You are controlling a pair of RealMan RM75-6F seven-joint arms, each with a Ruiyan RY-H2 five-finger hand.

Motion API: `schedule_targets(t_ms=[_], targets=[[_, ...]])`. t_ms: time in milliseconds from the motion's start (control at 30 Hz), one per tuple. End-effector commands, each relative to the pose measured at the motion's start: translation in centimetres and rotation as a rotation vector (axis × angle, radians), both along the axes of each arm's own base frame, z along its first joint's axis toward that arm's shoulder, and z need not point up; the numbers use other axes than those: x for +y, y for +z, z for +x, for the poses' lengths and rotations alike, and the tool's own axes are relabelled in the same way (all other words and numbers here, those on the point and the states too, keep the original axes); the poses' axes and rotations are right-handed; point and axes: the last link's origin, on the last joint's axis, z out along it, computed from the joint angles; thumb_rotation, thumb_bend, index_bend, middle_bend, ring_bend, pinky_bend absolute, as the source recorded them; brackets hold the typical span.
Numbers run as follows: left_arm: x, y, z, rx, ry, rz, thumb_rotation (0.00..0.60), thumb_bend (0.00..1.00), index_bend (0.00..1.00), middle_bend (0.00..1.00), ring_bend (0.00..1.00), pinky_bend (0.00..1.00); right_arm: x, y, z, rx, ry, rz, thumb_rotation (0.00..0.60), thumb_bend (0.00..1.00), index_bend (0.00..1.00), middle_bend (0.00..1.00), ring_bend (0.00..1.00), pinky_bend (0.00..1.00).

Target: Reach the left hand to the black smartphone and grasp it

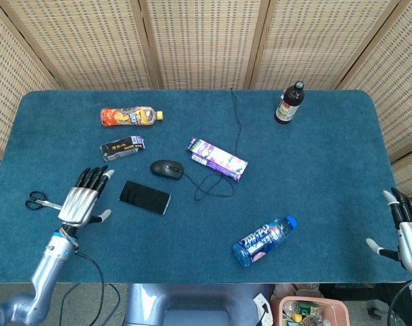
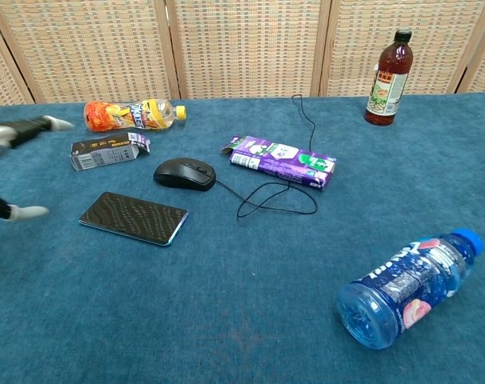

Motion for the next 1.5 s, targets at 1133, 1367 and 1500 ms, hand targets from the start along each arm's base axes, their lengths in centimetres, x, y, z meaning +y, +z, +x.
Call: schedule_targets(t_ms=[1133,1367,1500], targets=[[2.3,-9.0,2.1,0.095,-0.019,-0.12,0.6,0.37,0.15,0.0,0.0,0.0,-0.3,-0.3,-0.5,-0.004,-0.022,0.012,0.6,0.0,0.0,0.0,0.0,0.0],[2.6,-9.5,2.5,0.107,-0.023,-0.125,0.6,0.43,0.23,0.0,0.0,0.0,-0.4,-0.3,-0.6,-0.005,-0.024,0.012,0.6,0.0,0.0,0.0,0.0,0.0],[2.6,-9.6,2.5,0.11,-0.027,-0.122,0.6,0.57,0.33,0.0,0.0,0.0,-0.4,-0.2,-0.6,-0.007,-0.024,0.01,0.6,0.0,0.0,0.0,0.0,0.0]])
